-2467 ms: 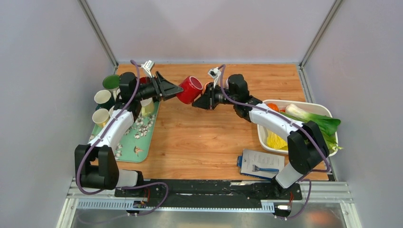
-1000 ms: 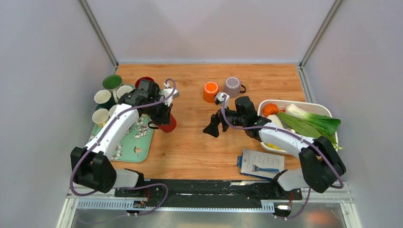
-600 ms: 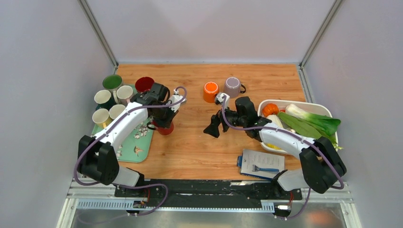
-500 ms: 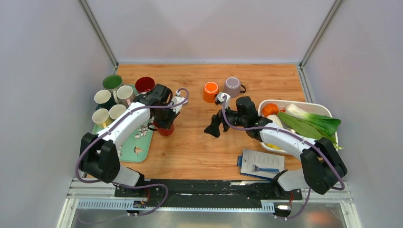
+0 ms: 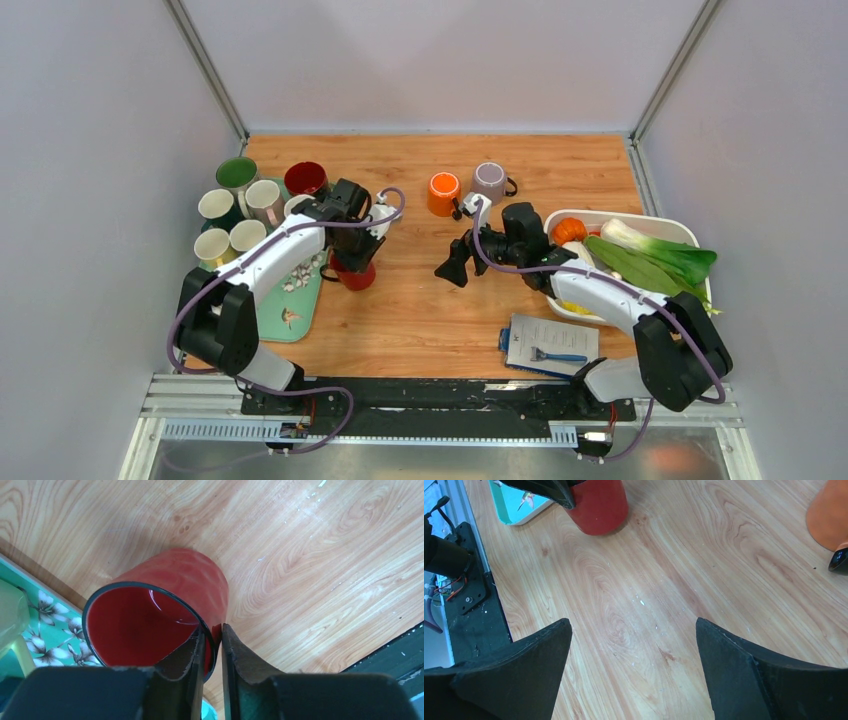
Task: Turn the mug right side up
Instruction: Place the cup at the center of the board, then pick up the cup at the center of the board.
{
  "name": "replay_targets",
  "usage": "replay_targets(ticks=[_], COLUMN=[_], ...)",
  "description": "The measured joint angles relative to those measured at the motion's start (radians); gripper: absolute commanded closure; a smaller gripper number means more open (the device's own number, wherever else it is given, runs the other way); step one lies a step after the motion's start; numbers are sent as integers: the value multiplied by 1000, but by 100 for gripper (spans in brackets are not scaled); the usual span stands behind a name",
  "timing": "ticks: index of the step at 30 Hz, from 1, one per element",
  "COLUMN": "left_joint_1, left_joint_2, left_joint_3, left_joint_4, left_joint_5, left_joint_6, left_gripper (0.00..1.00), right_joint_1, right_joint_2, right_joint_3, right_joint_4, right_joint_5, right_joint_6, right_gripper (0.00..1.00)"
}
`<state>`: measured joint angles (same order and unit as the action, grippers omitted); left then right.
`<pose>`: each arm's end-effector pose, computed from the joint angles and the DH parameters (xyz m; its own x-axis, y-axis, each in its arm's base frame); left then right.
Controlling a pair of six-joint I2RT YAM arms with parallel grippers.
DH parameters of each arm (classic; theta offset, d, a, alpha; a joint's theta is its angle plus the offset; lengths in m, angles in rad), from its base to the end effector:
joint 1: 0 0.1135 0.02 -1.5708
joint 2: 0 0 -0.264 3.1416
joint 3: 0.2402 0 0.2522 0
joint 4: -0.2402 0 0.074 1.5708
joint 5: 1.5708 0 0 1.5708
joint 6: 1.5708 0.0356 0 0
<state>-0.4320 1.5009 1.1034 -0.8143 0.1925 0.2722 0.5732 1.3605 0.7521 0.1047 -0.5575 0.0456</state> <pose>0.2595 -0.1272 0.2354 -0.6920 0.6096 -0.3866 0.6832 0.7260 -0.0781 0.2347 0.1739 0.2306 -0.4438 -0.2404 -0.8633 -0.8301 0.4731 0.2950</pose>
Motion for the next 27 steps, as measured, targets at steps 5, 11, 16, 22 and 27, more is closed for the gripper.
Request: replay_targets(ticks=[5,11,16,22,27], left_joint_1=[0,0,11,77,145], left_joint_2=[0,-32,-180,-293,-234], left_joint_3=[0,76,94,41,6], left_joint_4=[2,-76,-102,-129,-159], left_joint_5=[-6,-34,-82,-85,-59], left_joint_6=[-2,53,132,264,385], left_gripper=[52,45,41,40,40], right_joint_1=[-1,-12,-22,-23,-23], right_joint_2=[0,0,0,0,0], right_joint_3=[-2,-2,-3,-3,-3], right_joint_4=[-3,-3,-3,-3,-3], right_joint_5=[0,0,0,-1,-1], right_joint_6=[-1,-4,-4,-3,-3], right_gripper=[3,2,3,2,3])
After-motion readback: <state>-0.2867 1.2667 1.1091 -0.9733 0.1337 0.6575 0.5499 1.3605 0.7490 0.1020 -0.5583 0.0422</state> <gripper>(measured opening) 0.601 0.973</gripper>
